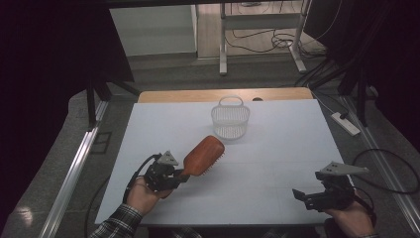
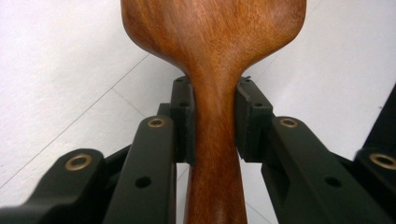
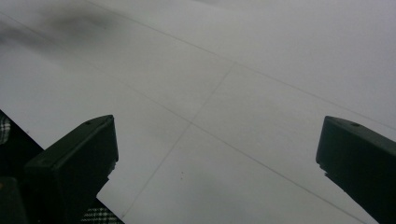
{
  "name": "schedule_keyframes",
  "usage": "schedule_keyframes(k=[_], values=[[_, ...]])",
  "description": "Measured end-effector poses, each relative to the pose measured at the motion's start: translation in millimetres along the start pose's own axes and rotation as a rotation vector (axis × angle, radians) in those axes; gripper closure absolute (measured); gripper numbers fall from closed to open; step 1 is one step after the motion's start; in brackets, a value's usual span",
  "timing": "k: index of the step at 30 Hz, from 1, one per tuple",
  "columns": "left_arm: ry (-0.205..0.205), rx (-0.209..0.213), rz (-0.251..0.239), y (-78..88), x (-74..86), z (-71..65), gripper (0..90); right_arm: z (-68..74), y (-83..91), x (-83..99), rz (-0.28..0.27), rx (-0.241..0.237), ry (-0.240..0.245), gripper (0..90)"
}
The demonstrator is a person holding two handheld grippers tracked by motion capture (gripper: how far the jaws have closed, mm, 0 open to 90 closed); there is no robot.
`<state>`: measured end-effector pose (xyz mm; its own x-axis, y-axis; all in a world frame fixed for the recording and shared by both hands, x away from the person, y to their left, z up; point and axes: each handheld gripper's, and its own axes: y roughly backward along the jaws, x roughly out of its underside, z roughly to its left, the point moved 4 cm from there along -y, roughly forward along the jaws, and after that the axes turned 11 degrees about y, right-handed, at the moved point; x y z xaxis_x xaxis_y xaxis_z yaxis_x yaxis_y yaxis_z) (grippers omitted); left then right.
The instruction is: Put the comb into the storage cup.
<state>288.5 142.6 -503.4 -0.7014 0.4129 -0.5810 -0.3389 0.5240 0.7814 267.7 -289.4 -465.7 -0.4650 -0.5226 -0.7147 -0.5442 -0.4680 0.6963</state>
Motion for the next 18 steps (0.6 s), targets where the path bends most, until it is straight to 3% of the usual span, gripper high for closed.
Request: schedule_keyframes(k=[7, 18], values=[[-0.005, 0.009, -0.02, 2.2, -3.2, -3.0, 72.1, -0.7, 0.8, -9.4, -0.04, -0.027, 0.021, 0.0], [-0.008, 0.02, -0.068, 6.2, -10.7, -7.4, 72.0, -0.2, -5.3, -30.0, -0.101, -0.118, 0.029, 0.0]])
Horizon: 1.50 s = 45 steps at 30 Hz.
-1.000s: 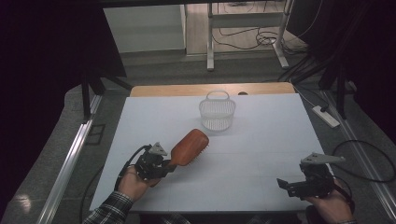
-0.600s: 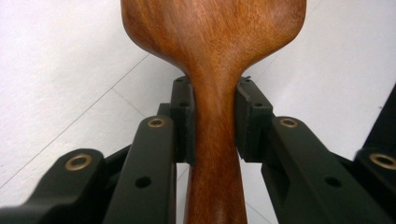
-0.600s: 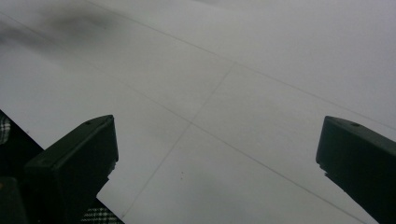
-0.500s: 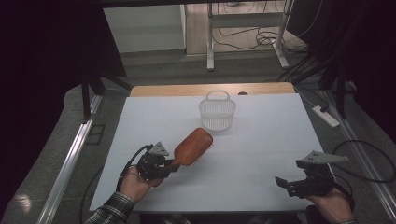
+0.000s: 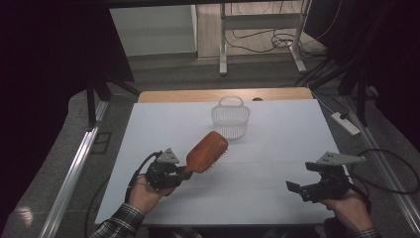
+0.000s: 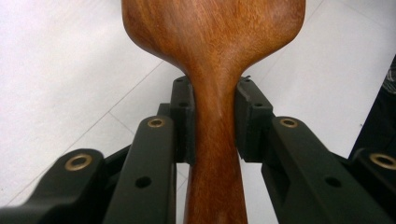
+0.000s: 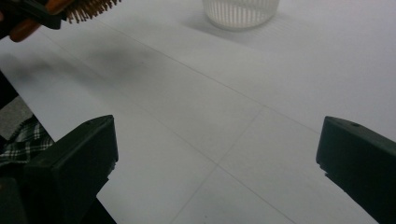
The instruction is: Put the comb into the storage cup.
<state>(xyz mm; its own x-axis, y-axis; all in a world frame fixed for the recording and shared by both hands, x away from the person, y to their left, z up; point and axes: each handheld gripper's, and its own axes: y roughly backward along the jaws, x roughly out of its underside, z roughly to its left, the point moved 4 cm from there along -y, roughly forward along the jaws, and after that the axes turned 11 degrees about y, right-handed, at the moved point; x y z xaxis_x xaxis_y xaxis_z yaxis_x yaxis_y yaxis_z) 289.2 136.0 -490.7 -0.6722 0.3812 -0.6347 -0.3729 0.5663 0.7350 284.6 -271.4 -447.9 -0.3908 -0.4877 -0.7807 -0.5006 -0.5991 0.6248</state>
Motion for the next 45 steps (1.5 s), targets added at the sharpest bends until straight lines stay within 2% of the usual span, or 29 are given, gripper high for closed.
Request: schedule_keyframes(k=[4, 8, 11, 19, 23, 28, 36, 38, 45], values=[[-0.003, 0.017, -0.014, 0.7, -3.2, -2.1, 72.0, 2.2, -6.4, -10.2, -0.023, -0.041, 0.009, 0.0], [-0.008, 0.019, -0.015, 0.4, -4.4, -2.9, 72.0, 4.1, -11.3, -16.9, -0.036, -0.054, 0.022, 0.0], [-0.007, 0.015, -0.023, 0.4, -5.8, -3.7, 72.0, 8.3, -17.4, -25.2, -0.057, -0.082, 0.019, 0.0], [-0.01, 0.014, -0.046, 1.1, -10.3, -5.9, 72.0, 14.5, -27.9, -35.4, -0.056, -0.094, 0.043, 0.0], [-0.015, 0.013, -0.056, 0.3, -13.4, -7.4, 72.0, 16.6, -33.5, -39.9, -0.059, -0.114, 0.031, 0.0], [-0.022, 0.014, -0.065, -2.6, -18.4, -10.4, 72.0, 20.0, -41.0, -46.6, -0.068, -0.163, 0.008, 0.0], [-0.034, 0.019, -0.082, -8.9, -27.6, -16.2, 72.0, 22.9, -49.7, -56.3, -0.083, -0.185, -0.005, 0.0], [-0.04, 0.02, -0.088, -11.3, -30.7, -18.8, 72.0, 24.4, -54.7, -61.6, -0.099, -0.206, -0.016, 0.0], [-0.055, 0.015, -0.098, -16.3, -36.5, -24.4, 72.0, 25.8, -63.3, -69.6, -0.096, -0.215, -0.018, 0.0]])
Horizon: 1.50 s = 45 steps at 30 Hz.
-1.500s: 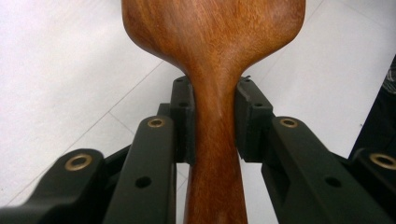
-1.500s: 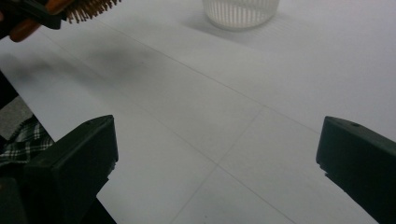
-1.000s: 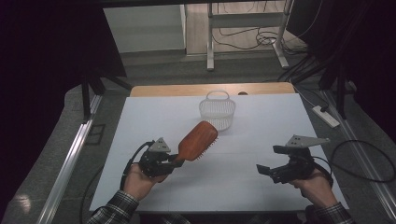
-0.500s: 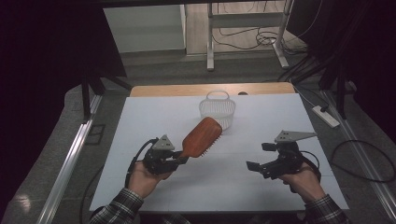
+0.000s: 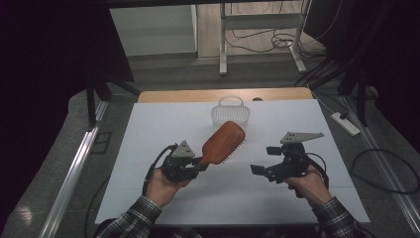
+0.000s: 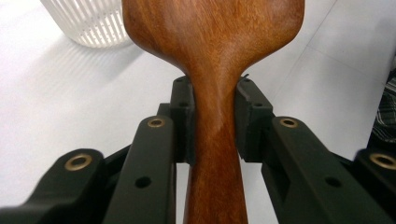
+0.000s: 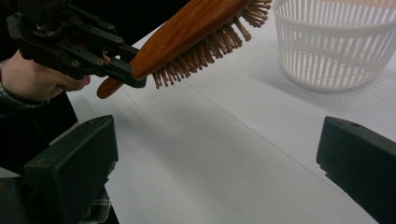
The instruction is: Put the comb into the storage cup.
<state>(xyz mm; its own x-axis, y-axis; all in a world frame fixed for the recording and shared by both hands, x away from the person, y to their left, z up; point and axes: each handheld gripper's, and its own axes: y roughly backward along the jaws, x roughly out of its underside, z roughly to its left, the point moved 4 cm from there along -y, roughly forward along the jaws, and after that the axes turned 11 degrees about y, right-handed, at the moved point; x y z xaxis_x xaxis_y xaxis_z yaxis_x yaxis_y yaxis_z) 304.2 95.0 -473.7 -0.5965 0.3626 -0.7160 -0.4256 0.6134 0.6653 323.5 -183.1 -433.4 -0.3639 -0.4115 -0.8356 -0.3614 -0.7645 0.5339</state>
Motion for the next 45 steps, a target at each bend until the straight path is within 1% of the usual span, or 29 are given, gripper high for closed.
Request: schedule_keyframes(k=[3, 5, 8, 13, 20, 22, 24, 26, 28, 34, 38, 41, 45], values=[[0.001, -0.001, -0.009, -2.1, -2.3, -1.9, 72.0, -0.3, -2.5, -2.2, 0.002, -0.005, -0.012, 0.0], [0.004, 0.005, -0.016, -3.3, -3.9, -3.2, 72.0, -1.4, -6.5, -5.1, -0.002, -0.013, -0.033, 0.0], [0.004, 0.007, -0.021, -4.8, -5.2, -4.7, 72.1, -2.6, -9.9, -7.8, -0.002, -0.018, -0.052, 0.0], [0.001, 0.007, -0.029, -6.7, -6.6, -7.5, 72.1, -4.1, -15.4, -13.2, -0.006, -0.026, -0.065, 0.0], [-0.003, 0.011, -0.045, -10.0, -9.5, -12.4, 72.1, -5.1, -25.0, -22.6, 0.01, -0.016, -0.094, 0.0], [-0.005, 0.01, -0.051, -10.4, -10.7, -13.9, 72.1, -6.1, -30.1, -26.3, 0.019, -0.014, -0.11, 0.0], [-0.002, 0.013, -0.058, -10.8, -11.5, -14.9, 72.1, -6.3, -30.7, -26.9, 0.019, -0.016, -0.115, 0.0], [-0.007, 0.014, -0.059, -10.9, -12.1, -15.8, 72.1, -8.2, -35.2, -30.2, 0.013, -0.028, -0.144, 0.0], [-0.005, 0.016, -0.064, -11.7, -12.7, -17.4, 72.1, -8.8, -36.2, -30.8, 0.013, -0.028, -0.146, 0.0], [-0.004, 0.014, -0.078, -12.8, -13.6, -19.9, 72.1, -11.7, -47.5, -37.2, 0.019, -0.031, -0.165, 0.0], [-0.005, 0.017, -0.086, -12.1, -14.2, -21.1, 72.1, -12.4, -51.7, -39.5, 0.021, -0.031, -0.164, 0.0], [-0.005, 0.016, -0.095, -12.0, -14.4, -22.4, 72.1, -12.4, -56.6, -42.6, 0.025, -0.035, -0.172, 0.0], [-0.005, 0.014, -0.101, -12.0, -14.2, -23.0, 72.1, -12.2, -60.8, -45.8, 0.017, -0.037, -0.178, 0.9]])
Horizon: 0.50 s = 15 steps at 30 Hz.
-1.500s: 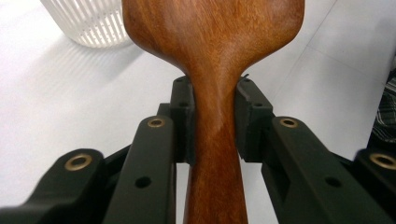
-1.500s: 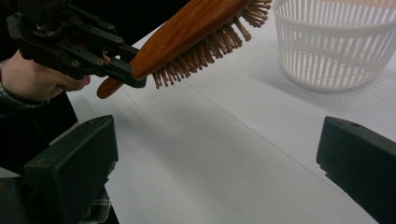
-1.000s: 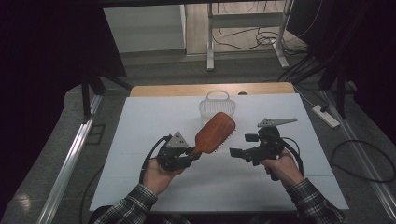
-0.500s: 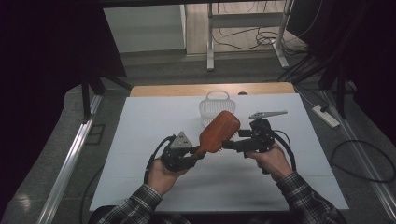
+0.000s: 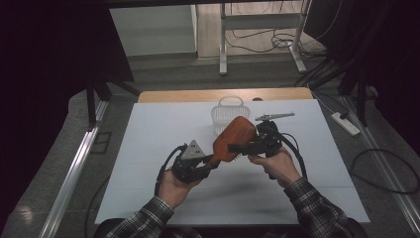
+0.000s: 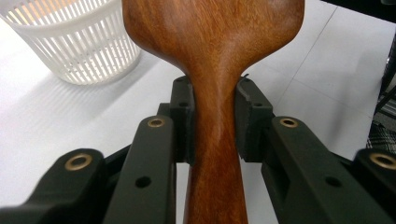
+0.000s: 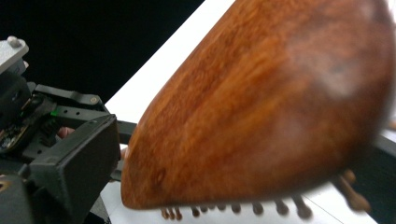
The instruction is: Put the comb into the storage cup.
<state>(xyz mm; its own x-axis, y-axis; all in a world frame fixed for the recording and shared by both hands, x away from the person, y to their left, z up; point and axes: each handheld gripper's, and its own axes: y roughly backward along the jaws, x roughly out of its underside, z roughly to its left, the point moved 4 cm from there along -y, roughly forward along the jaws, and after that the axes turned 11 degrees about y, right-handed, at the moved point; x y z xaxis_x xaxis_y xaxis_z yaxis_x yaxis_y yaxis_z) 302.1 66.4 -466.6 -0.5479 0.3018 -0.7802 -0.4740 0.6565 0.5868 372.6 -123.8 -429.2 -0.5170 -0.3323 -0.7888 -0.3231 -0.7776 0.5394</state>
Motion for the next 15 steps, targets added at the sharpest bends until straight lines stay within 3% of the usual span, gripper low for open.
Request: schedule_keyframes(k=[11, 15], values=[[-0.016, -0.009, -0.013, -0.5, 0.5, -3.4, 72.1, 1.4, -1.7, -4.5, -0.036, -0.026, -0.008, 19.8], [-0.015, -0.001, -0.009, -1.5, 1.0, -2.8, 72.0, -0.3, 1.2, -4.8, -0.055, -0.06, -0.06, 28.5]])
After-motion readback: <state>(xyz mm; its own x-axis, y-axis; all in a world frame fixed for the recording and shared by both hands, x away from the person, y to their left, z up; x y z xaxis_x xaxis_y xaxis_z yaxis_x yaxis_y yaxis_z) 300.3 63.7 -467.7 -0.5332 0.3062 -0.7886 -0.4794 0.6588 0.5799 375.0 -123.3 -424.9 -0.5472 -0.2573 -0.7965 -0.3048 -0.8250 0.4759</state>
